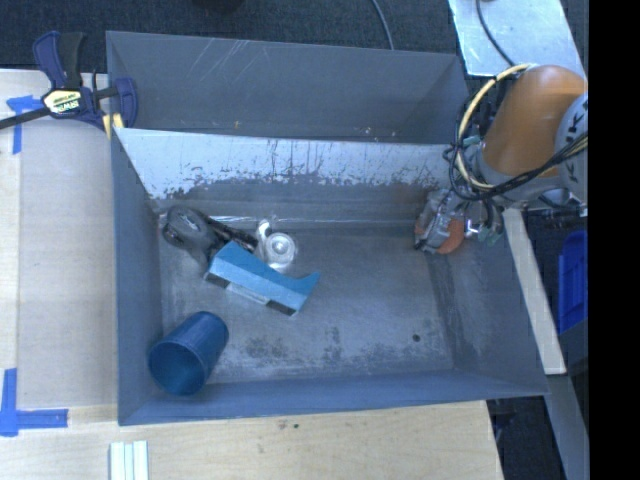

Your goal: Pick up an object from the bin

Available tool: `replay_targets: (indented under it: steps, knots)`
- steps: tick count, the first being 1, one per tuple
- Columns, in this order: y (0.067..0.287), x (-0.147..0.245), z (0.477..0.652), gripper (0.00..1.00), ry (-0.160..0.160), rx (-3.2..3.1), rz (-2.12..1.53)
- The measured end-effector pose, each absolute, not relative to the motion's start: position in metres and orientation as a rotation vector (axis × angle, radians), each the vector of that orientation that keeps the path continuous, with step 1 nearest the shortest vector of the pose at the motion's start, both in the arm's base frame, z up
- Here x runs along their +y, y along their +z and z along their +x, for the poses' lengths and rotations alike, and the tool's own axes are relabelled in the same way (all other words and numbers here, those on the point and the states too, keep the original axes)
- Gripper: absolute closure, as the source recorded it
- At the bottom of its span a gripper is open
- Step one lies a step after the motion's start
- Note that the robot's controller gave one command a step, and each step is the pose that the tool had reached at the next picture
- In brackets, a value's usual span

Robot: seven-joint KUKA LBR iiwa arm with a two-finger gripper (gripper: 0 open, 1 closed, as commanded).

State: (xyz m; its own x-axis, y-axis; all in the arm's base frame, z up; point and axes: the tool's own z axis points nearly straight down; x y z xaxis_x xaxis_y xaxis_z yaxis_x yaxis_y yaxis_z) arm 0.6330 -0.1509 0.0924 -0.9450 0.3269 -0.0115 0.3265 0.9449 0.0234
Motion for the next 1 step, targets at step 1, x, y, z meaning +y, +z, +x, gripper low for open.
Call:
replay_targets:
  steps: [1]
  knots:
    - [0.0975,-0.1501,0.6339,1.00,0.034,3.079,0.513]
